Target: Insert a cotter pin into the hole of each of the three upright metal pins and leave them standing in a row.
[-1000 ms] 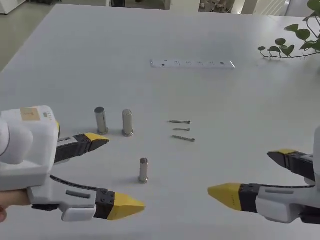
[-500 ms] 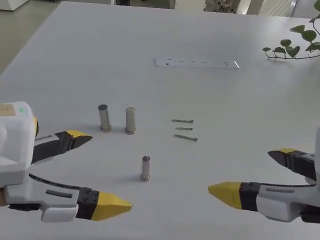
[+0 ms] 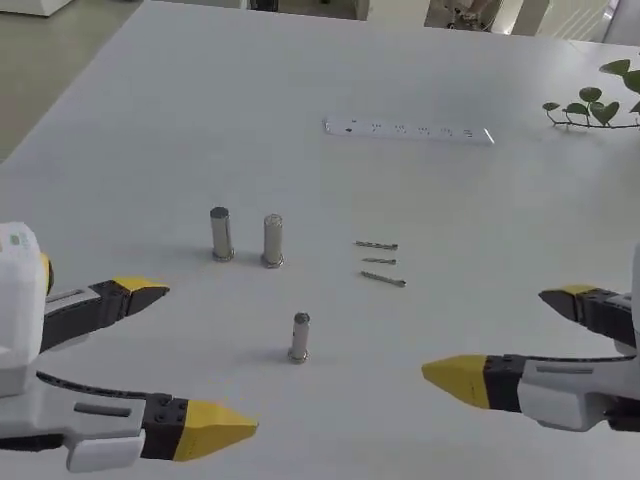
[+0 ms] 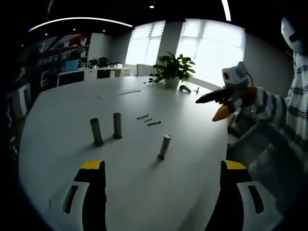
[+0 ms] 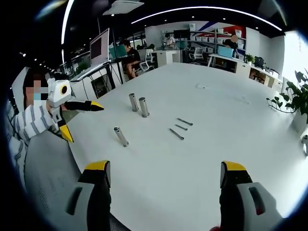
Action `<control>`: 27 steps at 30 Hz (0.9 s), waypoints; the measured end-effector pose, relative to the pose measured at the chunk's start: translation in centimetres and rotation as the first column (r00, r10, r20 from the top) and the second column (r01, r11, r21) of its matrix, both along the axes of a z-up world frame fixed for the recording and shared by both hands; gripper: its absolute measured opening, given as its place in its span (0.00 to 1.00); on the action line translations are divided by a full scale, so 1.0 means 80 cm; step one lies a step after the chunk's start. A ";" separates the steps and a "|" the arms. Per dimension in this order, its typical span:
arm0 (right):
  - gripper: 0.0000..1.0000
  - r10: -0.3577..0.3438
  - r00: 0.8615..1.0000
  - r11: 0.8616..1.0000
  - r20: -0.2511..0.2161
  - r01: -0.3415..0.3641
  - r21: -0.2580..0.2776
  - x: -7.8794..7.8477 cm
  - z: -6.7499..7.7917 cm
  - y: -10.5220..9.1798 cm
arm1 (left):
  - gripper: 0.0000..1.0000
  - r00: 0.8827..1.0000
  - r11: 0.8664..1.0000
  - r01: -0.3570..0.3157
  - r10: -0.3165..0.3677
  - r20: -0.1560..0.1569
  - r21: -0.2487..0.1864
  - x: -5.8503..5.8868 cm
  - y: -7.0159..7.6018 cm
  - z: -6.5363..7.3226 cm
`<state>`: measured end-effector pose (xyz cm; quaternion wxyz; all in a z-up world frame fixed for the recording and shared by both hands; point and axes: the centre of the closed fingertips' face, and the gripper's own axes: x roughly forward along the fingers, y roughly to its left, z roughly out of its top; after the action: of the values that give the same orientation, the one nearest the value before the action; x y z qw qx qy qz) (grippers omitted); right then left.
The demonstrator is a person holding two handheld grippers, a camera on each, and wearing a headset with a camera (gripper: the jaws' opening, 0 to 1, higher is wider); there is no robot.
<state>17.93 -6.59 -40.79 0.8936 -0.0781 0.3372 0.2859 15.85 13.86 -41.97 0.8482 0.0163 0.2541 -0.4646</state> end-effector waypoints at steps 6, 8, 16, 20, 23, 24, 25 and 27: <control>0.89 0.024 1.000 0.999 0.008 -0.024 -0.033 0.015 0.005 -0.007 | 0.97 1.000 1.000 -0.008 0.008 -0.004 0.019 -0.002 0.006 -0.001; 0.88 0.039 0.999 0.998 0.013 -0.038 -0.042 0.021 0.009 -0.009 | 0.97 1.000 1.000 -0.011 0.011 -0.014 0.025 -0.003 0.008 -0.004; 0.81 0.110 0.993 0.988 0.035 -0.106 -0.115 0.048 0.025 -0.016 | 0.97 0.999 0.999 -0.036 0.036 -0.011 0.022 -0.002 0.012 -0.002; 0.81 0.172 0.984 0.970 0.038 -0.162 -0.183 0.061 0.029 -0.015 | 0.97 0.999 0.998 -0.051 0.051 -0.008 0.024 0.000 0.013 -0.001; 0.78 0.216 0.976 0.957 0.026 -0.206 -0.203 0.071 0.031 -0.010 | 0.97 0.998 0.997 -0.069 0.069 0.005 0.034 0.004 0.017 -0.001; 0.77 0.239 0.971 0.951 0.019 -0.230 -0.207 0.072 0.030 -0.008 | 0.97 0.997 0.997 -0.074 0.074 0.003 0.030 0.004 0.018 0.000; 0.76 0.263 0.965 0.942 0.009 -0.255 -0.217 0.074 0.029 -0.006 | 0.97 0.997 0.997 -0.078 0.078 0.001 0.027 0.005 0.019 0.000; 0.75 0.289 0.957 0.929 -0.004 -0.281 -0.240 0.080 0.028 -0.005 | 0.97 0.996 0.996 -0.085 0.085 0.003 0.026 0.005 0.020 0.001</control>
<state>24.30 -6.99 -38.51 0.8320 -0.2374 0.3400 0.3685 16.22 15.50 -41.92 0.8672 0.0171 0.2596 -0.4247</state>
